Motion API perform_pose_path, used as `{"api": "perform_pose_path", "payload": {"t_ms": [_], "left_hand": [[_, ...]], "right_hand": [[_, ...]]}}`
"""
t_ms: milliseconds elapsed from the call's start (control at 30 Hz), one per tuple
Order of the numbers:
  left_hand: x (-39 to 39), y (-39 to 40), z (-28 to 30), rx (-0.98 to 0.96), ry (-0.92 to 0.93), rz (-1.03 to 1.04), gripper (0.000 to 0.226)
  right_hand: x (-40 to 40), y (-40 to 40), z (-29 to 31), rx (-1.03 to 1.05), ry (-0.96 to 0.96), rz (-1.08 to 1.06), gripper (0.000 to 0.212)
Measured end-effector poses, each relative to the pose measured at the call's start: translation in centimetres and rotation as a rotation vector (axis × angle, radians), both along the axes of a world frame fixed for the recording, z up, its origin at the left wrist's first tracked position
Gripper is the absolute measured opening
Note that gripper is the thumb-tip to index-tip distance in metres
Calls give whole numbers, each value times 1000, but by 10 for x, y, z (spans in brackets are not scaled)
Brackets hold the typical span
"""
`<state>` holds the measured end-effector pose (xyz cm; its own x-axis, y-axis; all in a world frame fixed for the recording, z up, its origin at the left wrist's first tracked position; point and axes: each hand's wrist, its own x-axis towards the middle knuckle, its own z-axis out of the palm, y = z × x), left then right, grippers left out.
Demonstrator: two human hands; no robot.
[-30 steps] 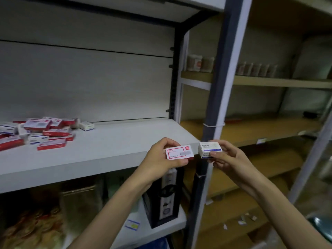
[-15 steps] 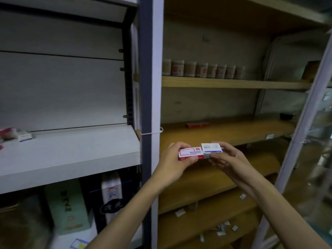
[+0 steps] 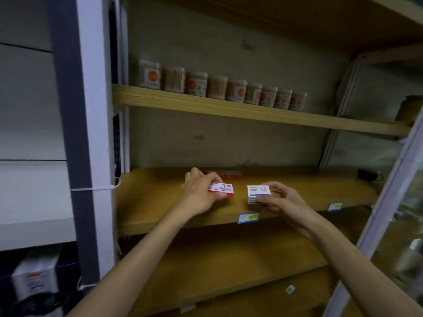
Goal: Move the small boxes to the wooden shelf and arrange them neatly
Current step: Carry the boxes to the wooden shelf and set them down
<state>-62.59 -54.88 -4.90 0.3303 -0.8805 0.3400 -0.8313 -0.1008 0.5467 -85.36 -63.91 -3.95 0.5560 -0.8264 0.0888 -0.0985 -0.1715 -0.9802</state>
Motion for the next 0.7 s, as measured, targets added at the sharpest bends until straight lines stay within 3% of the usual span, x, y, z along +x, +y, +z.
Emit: {"api": "perform_pose_path", "payload": {"t_ms": [133,300,700], "left_hand": [[10,-43,4,64,61,54,39],[17,-88,-3,138,-33,147,43],[-6,-146,-24,101,-159,395,41]], "right_hand": [[-7,-54,-1,-154,141,18,40],[-5,-108,-14,-340,313,31,36],[-17,-213,-20,-393,312,191,38]]}}
